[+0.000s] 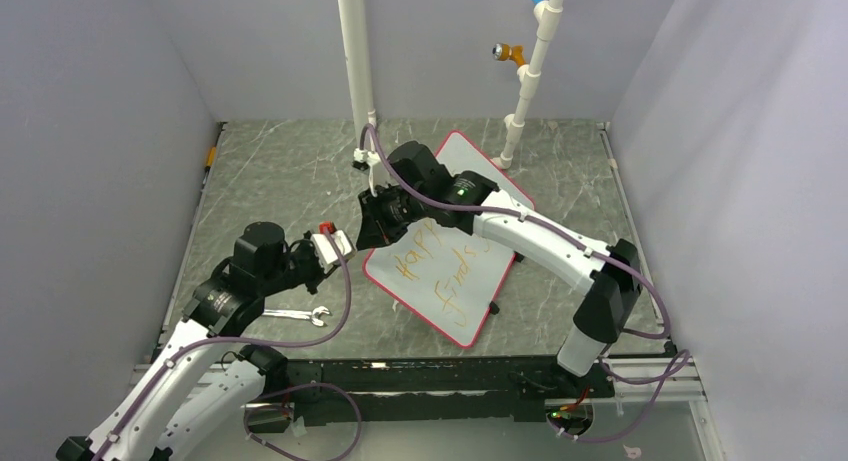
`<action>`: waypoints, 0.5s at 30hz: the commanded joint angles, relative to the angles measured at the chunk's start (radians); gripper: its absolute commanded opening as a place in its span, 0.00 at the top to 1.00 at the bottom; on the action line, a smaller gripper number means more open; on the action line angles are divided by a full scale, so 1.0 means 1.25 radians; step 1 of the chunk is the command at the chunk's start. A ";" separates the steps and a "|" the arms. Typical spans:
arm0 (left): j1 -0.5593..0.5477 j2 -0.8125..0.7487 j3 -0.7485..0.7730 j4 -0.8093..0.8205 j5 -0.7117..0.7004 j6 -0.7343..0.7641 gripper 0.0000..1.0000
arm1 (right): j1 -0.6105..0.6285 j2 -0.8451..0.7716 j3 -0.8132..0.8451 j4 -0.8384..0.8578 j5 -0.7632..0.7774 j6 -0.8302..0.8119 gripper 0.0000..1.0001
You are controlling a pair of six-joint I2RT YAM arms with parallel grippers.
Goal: Write a sentence on the whiteboard
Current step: Close the whiteboard marker at the center of the board.
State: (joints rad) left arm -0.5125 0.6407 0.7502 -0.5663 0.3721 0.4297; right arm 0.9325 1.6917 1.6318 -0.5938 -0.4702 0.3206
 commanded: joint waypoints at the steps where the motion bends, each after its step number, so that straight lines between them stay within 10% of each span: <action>1: -0.024 -0.011 0.045 0.295 0.170 -0.009 1.00 | 0.072 0.019 0.018 0.075 -0.036 -0.002 1.00; 6: -0.023 -0.011 0.048 0.261 0.143 -0.011 0.99 | 0.070 -0.031 -0.016 0.063 0.049 -0.025 1.00; 15: -0.022 -0.044 0.049 0.230 0.130 -0.012 0.67 | 0.063 -0.122 -0.022 0.014 0.208 -0.058 1.00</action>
State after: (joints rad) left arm -0.5243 0.6182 0.7544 -0.4370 0.4248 0.4240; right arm 0.9932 1.5993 1.6104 -0.6003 -0.2901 0.2737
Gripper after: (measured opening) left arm 0.273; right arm 0.121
